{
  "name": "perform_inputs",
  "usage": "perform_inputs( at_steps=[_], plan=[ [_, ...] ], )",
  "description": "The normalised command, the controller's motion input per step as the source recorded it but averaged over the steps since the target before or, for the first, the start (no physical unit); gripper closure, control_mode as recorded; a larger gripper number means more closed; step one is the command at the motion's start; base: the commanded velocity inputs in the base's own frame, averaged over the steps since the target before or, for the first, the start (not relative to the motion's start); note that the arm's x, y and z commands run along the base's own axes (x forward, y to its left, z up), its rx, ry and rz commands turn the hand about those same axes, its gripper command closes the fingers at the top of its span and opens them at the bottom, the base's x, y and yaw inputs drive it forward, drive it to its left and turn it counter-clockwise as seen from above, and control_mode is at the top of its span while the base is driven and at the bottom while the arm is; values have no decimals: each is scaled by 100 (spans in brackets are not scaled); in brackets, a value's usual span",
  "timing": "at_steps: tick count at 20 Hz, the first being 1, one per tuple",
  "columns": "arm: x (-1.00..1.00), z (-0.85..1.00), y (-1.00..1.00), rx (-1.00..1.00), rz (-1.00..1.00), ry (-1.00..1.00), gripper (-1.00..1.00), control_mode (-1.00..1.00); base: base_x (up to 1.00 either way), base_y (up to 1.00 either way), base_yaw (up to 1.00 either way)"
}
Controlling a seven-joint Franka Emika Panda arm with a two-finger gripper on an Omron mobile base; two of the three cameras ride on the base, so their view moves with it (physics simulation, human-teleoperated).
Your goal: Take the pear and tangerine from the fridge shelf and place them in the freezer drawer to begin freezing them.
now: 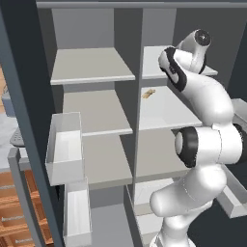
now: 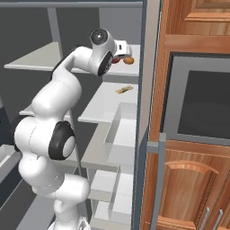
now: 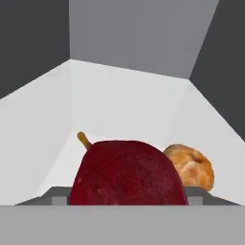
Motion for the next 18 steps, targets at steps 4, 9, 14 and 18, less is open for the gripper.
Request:
perform_inputs(
  at_steps=[4, 9, 14, 18],
  plan=[
    [-92, 0, 0, 5, 0, -9, 100, -100, 0, 0, 0],
    [-100, 6, 1, 10, 0, -1, 100, -100, 0, 0, 0],
    [-100, 0, 18, 17, 0, 5, 100, -100, 0, 0, 0],
    [-95, -1, 54, 12, -2, 17, 100, -100, 0, 0, 0]
  ],
)
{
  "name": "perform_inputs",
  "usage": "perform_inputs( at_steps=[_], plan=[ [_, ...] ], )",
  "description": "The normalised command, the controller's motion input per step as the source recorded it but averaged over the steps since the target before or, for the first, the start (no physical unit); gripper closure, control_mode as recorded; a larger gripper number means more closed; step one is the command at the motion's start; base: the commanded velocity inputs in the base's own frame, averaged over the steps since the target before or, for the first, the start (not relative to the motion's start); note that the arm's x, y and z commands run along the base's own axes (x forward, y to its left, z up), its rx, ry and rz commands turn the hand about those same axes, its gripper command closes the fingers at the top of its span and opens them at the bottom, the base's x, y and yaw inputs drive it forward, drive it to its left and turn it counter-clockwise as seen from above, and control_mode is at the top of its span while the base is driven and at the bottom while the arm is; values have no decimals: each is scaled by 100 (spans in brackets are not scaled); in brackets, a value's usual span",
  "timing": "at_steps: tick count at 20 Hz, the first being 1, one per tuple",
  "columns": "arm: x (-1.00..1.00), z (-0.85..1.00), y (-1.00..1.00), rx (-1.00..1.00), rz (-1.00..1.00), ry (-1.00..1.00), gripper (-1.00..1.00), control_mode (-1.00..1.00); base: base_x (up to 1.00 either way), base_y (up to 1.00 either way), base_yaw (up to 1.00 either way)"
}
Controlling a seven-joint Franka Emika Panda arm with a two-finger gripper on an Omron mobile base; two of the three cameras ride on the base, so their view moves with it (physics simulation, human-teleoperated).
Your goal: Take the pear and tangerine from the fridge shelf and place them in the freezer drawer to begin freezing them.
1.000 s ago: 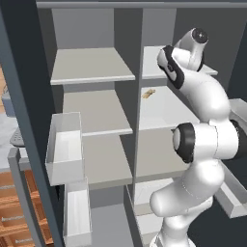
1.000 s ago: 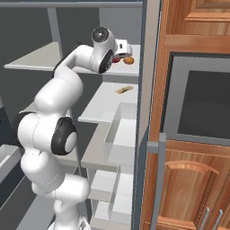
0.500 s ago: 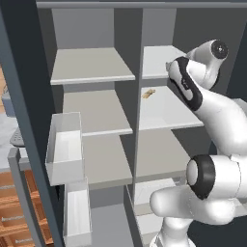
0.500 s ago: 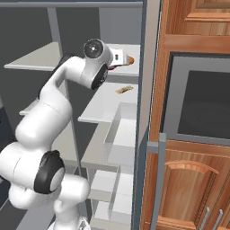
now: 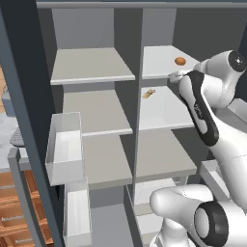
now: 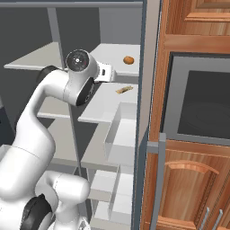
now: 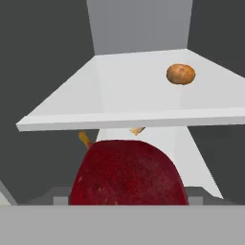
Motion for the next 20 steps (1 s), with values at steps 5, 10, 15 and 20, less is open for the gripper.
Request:
perform_inputs(
  at_steps=[5, 10, 15, 20],
  plan=[
    [-96, -12, 61, 7, -5, 16, 100, -100, 0, 0, 0],
    [-98, -28, 39, 5, 0, 13, 100, -100, 0, 0, 0],
    [-36, -26, 13, 0, 0, 11, 100, -100, 0, 0, 0],
    [-41, -15, 0, 7, 0, 4, 100, -100, 0, 0, 0]
  ],
)
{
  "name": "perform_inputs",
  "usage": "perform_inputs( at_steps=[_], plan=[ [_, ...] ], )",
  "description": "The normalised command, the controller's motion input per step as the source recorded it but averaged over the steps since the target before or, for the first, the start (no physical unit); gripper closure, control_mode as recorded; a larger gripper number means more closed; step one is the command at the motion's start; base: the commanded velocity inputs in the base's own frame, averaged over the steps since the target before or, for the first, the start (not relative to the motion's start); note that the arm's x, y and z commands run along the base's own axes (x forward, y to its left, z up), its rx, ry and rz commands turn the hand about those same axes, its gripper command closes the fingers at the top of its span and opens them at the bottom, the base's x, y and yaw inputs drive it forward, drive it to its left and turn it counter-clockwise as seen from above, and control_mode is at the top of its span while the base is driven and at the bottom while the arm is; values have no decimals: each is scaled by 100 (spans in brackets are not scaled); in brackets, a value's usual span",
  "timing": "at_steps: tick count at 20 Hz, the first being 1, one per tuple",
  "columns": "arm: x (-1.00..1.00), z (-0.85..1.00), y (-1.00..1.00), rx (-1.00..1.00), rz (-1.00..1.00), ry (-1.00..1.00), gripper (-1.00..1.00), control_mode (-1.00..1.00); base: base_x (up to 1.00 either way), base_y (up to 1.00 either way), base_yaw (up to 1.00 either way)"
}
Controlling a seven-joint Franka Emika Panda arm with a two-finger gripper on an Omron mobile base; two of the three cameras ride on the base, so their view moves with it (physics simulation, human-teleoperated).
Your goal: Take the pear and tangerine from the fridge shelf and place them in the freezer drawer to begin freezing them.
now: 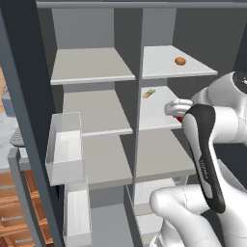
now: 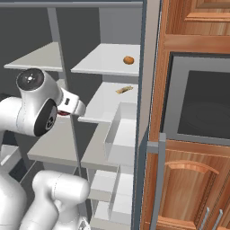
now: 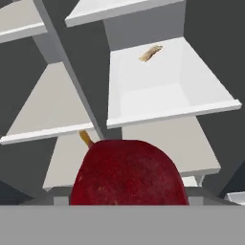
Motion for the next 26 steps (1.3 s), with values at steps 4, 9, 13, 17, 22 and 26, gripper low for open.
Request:
perform_inputs(
  at_steps=[4, 9, 13, 17, 22, 26],
  plan=[
    [0, 0, 0, 0, 0, 0, 100, 100, -100, 0, 0],
    [0, 0, 0, 0, 0, 0, 100, 100, -98, 8, 0],
    [0, 0, 0, 0, 0, 0, 100, 100, -68, 30, 0],
    [0, 0, 0, 0, 0, 0, 100, 100, -21, 47, 0],
    [0, 0, 0, 0, 0, 0, 100, 100, 0, 54, 0],
    [0, 0, 0, 0, 0, 0, 100, 100, 0, 24, 0]
  ],
)
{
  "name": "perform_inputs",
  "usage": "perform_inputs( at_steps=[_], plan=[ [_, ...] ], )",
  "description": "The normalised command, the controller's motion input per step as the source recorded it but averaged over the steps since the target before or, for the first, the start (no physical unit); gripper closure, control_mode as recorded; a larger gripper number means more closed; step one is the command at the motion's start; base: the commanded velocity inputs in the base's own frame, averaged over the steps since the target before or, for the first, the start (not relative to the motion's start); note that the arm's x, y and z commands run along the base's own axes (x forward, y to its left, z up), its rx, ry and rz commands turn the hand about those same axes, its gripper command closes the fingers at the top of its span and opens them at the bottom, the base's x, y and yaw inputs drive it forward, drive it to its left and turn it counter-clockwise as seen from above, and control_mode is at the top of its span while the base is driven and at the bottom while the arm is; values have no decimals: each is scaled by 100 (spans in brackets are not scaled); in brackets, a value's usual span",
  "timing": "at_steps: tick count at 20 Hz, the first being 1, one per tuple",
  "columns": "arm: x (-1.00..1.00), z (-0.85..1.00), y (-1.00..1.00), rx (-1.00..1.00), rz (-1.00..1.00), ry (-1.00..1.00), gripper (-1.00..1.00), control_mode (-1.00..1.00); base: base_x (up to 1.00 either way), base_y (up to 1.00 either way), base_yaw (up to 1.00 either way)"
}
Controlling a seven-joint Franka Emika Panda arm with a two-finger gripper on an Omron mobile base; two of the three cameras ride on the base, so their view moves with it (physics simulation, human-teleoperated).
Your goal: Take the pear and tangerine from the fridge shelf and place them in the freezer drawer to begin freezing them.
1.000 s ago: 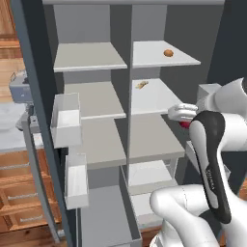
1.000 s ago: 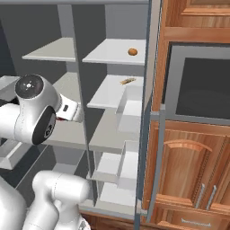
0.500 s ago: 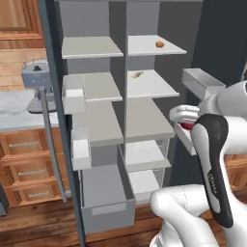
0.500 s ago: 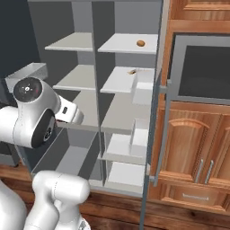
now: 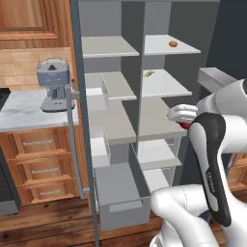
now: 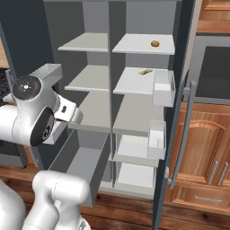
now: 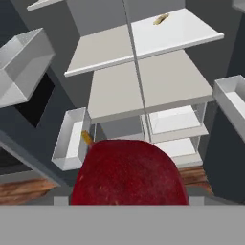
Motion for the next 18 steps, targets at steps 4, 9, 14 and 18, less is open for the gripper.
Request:
perform_inputs(
  at_steps=[4, 9, 14, 18],
  plan=[
    [25, -59, 3, 0, 0, 24, 100, -100, 0, 0, 0],
    [46, -74, 0, 0, 2, 25, 100, -100, 0, 0, 0],
    [45, -77, -1, 0, 7, 20, 100, -100, 0, 0, 0],
    [49, -69, 0, 0, 7, 20, 100, -100, 0, 0, 0]
  ],
)
